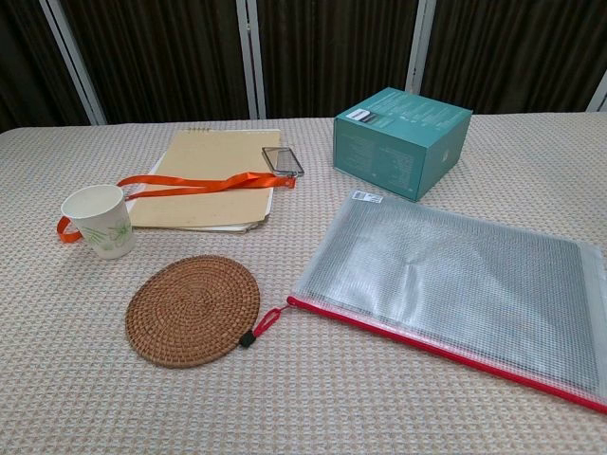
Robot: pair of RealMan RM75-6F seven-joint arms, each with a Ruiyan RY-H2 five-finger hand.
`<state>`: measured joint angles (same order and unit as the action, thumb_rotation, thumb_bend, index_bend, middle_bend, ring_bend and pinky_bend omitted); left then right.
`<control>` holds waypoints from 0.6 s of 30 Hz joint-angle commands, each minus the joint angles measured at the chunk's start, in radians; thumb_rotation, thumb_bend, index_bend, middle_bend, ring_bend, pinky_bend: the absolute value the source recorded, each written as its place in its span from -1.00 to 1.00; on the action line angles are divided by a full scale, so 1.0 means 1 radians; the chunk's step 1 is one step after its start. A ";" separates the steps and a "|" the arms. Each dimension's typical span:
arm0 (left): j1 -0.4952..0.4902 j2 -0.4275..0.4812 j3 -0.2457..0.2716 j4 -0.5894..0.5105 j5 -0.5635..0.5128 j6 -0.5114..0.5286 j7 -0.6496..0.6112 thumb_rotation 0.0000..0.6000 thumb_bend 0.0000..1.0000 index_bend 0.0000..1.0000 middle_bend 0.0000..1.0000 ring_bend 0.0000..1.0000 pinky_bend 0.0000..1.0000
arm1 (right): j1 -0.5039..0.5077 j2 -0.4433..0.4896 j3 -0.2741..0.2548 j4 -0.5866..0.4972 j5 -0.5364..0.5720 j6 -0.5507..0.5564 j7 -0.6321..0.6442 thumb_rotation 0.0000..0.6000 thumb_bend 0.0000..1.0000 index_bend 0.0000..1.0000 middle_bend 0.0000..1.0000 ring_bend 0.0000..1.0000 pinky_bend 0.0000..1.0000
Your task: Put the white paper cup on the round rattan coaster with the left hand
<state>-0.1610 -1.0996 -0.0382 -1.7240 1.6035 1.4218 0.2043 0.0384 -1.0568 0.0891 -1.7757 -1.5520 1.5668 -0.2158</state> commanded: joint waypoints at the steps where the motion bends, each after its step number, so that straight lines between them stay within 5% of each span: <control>1: -0.155 -0.075 -0.089 0.033 -0.157 -0.235 0.029 1.00 -1.00 -1.00 -1.00 -1.00 -1.00 | 0.015 -0.006 0.005 0.011 0.014 -0.024 -0.014 1.00 -1.00 -1.00 -1.00 -1.00 -1.00; 7: -0.310 -0.205 -0.164 0.139 -0.325 -0.413 0.163 1.00 -1.00 -0.95 -1.00 -1.00 -0.83 | 0.030 -0.017 0.017 0.018 0.054 -0.054 -0.023 1.00 -1.00 -1.00 -1.00 -1.00 -1.00; 18: -0.438 -0.366 -0.199 0.331 -0.486 -0.507 0.277 1.00 -1.00 -0.70 -0.67 -0.78 -0.37 | 0.050 -0.019 0.046 0.038 0.154 -0.107 0.002 1.00 -1.00 -1.00 -1.00 -1.00 -1.00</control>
<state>-0.5786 -1.4425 -0.2301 -1.4207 1.1445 0.9364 0.4694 0.0845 -1.0747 0.1289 -1.7457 -1.4139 1.4697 -0.2164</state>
